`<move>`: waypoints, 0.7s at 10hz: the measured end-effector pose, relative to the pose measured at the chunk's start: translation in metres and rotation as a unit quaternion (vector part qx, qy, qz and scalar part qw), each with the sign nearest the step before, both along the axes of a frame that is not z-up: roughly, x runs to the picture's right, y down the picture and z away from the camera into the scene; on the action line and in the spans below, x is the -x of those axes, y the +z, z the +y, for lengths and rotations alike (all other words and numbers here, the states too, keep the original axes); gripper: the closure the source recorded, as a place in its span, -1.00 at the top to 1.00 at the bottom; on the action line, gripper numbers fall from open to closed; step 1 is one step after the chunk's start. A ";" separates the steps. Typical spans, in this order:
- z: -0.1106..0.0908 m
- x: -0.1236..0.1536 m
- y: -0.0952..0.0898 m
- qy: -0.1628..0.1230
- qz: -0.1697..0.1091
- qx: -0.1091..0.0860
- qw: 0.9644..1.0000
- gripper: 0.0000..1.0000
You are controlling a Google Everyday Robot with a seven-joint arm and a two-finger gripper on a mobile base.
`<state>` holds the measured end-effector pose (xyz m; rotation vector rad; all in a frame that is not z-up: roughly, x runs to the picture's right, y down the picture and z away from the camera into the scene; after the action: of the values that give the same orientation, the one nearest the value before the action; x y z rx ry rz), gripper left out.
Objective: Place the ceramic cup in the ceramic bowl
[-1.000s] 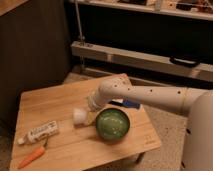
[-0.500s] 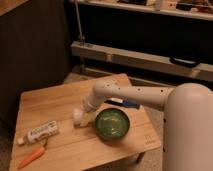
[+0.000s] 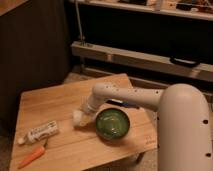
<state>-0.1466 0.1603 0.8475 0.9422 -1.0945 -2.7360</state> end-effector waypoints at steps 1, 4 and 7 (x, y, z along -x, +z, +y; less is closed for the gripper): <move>0.002 0.002 0.000 -0.007 -0.002 0.001 1.000 -0.78; 0.004 0.004 -0.003 -0.027 -0.011 0.002 1.000 -0.90; -0.028 -0.010 -0.026 -0.008 -0.025 -0.018 1.000 -0.90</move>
<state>-0.1366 0.1322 0.8216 1.0156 -1.0676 -2.7681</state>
